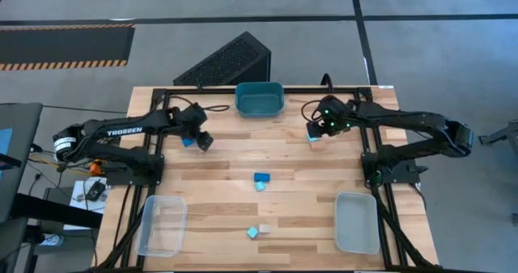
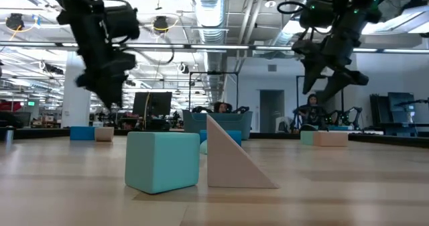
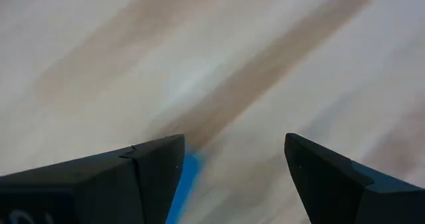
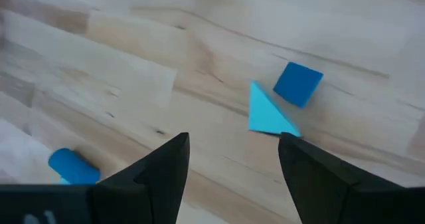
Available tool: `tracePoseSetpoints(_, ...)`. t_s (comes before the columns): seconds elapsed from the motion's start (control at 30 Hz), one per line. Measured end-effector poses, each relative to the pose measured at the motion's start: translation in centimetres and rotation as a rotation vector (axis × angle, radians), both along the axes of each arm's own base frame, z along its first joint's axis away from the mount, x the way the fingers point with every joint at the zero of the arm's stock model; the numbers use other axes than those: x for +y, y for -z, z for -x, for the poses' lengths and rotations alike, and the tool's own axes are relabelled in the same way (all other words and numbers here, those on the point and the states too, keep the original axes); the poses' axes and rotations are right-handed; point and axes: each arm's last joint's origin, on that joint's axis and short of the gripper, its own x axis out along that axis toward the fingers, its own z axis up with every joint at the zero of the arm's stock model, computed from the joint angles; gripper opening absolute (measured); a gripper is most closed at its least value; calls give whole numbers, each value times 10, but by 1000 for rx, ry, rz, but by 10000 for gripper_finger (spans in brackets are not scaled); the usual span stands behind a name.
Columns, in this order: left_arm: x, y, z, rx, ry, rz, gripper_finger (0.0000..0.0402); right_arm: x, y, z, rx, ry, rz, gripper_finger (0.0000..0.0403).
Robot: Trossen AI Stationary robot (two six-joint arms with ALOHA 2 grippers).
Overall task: Sort & place blocks by color
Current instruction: Put the top left blue block into the blue bin
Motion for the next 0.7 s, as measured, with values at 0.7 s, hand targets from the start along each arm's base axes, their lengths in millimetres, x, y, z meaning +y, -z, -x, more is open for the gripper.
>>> tracePoseSetpoints(0.7, 37, 45, 16, 429, 97, 331, 249, -23, -4, -3, -153, -16, -4, 254)
